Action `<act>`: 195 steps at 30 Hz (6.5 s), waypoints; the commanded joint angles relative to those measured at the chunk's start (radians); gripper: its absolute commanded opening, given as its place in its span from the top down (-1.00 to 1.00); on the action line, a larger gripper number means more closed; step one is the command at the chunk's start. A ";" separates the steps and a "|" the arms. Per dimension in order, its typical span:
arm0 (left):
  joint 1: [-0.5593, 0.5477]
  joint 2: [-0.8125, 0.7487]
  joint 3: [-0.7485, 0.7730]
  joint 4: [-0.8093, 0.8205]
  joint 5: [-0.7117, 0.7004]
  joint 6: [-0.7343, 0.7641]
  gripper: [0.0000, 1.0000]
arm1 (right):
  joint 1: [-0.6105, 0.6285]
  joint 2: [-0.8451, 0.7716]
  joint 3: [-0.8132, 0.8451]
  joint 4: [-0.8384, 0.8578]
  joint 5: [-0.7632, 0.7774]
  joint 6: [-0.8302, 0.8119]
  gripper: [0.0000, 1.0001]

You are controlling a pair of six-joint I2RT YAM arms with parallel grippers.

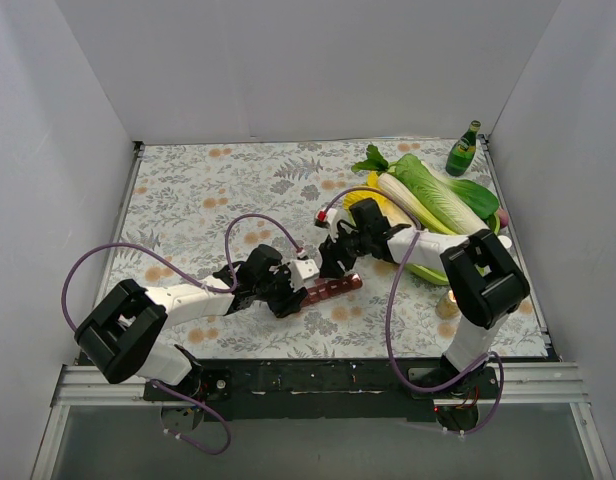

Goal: Sort the pills into containers

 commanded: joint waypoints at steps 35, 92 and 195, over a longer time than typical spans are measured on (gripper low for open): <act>-0.003 0.044 0.194 -0.015 0.118 -0.394 1.00 | -0.145 -0.274 -0.124 -0.094 -0.226 -0.199 -0.37; 0.173 -0.221 0.105 -0.041 -0.276 -0.253 -0.96 | -0.565 -0.555 0.209 -0.772 0.042 -0.616 -0.55; -0.081 -0.743 -0.196 0.254 -0.059 -0.587 -0.96 | -0.088 -0.435 0.019 -0.373 -0.463 -0.009 0.74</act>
